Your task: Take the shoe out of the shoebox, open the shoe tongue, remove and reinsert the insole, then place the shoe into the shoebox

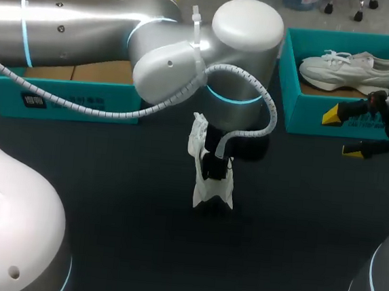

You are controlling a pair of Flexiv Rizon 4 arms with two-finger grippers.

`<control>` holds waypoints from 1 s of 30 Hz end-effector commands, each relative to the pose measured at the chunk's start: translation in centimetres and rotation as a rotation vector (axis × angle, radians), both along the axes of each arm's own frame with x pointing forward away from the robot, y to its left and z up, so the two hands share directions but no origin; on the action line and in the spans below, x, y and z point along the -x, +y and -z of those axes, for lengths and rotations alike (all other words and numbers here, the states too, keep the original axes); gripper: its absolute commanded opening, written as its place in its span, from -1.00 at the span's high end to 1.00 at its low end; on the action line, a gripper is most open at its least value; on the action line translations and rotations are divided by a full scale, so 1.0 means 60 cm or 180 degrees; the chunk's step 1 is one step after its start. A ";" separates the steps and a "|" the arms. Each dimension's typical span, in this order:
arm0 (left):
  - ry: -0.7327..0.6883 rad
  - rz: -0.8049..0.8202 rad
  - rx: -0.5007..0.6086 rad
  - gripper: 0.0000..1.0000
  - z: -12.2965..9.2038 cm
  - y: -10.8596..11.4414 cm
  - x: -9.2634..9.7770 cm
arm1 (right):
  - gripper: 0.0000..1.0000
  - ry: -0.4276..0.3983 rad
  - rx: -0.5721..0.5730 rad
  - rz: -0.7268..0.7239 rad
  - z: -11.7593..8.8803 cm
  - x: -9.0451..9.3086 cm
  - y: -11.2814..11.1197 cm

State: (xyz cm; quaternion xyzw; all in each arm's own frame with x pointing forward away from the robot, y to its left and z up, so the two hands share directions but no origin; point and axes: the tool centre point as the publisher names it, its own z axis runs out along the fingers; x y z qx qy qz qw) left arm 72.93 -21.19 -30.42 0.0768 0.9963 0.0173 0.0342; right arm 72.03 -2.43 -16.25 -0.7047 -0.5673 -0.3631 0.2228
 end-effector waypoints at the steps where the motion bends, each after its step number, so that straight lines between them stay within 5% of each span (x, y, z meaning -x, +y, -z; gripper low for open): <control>1: 0.0009 -0.0034 -0.0006 -1.00 0.022 -0.006 0.007 | -1.00 0.0001 0.0007 0.0008 0.000 0.002 0.001; 30: -0.0252 -0.0368 0.0169 -1.00 0.140 -0.022 0.003 | -1.00 0.0001 0.0007 0.0008 0.000 0.002 0.001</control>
